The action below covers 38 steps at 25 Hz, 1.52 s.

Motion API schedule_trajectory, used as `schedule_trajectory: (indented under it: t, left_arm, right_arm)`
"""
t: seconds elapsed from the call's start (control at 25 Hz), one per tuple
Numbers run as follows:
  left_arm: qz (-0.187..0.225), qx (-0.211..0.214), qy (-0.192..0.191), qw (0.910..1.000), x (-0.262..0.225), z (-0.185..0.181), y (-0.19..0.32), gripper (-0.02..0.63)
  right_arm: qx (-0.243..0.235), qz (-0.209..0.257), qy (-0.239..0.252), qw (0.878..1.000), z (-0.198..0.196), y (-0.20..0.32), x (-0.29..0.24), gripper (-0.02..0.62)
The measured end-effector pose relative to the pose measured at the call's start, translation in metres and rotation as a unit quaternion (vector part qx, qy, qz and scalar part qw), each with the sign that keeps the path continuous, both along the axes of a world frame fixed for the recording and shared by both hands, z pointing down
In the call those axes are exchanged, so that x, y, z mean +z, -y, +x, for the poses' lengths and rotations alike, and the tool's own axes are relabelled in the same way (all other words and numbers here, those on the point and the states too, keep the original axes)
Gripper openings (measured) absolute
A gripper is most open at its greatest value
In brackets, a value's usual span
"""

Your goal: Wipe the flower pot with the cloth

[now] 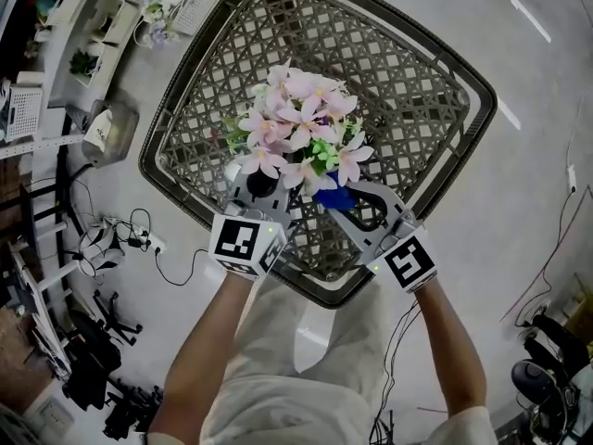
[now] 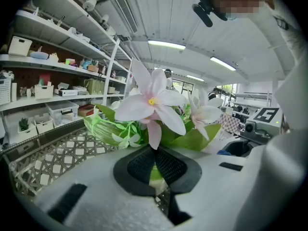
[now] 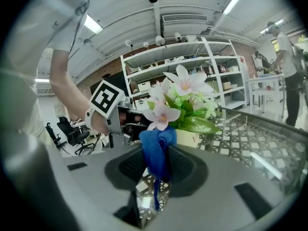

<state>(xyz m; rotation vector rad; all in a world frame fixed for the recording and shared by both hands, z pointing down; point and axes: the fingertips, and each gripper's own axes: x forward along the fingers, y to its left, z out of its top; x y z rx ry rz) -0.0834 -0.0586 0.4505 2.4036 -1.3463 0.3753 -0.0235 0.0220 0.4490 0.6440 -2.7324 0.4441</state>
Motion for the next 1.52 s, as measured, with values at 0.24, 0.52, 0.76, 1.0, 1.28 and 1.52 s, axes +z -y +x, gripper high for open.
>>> schedule_trajectory:
  t: [0.24,0.52,0.76,1.0,1.28,1.52]
  left_arm:
    - [-0.026,0.094,-0.022,0.9950,-0.003,0.007,0.002,0.021]
    - [-0.021,0.156,-0.001,0.9875,-0.001,0.012,0.000,0.021]
    - [-0.028,0.206,0.002,0.9782,-0.002,0.015,-0.004,0.021]
    - [-0.027,0.205,-0.002,0.9784,-0.002,0.015,-0.002,0.021]
    - [-0.027,0.199,-0.011,0.9796,-0.002,0.014,0.000,0.021]
    - [-0.033,0.199,-0.013,0.9795,0.001,0.013,-0.002,0.021]
  right_arm:
    - [0.013,-0.003,-0.001,1.000,0.005,0.000,-0.002,0.120]
    - [0.036,-0.010,-0.005,0.999,-0.005,0.007,0.011,0.120]
    - [0.026,-0.010,0.004,1.000,-0.021,0.012,0.013,0.120]
    - [0.012,-0.012,0.003,1.000,-0.028,0.012,0.014,0.120]
    - [0.002,-0.016,0.004,1.000,-0.035,0.013,0.015,0.120]
    - [-0.011,-0.019,0.006,1.000,-0.052,0.015,0.015,0.120]
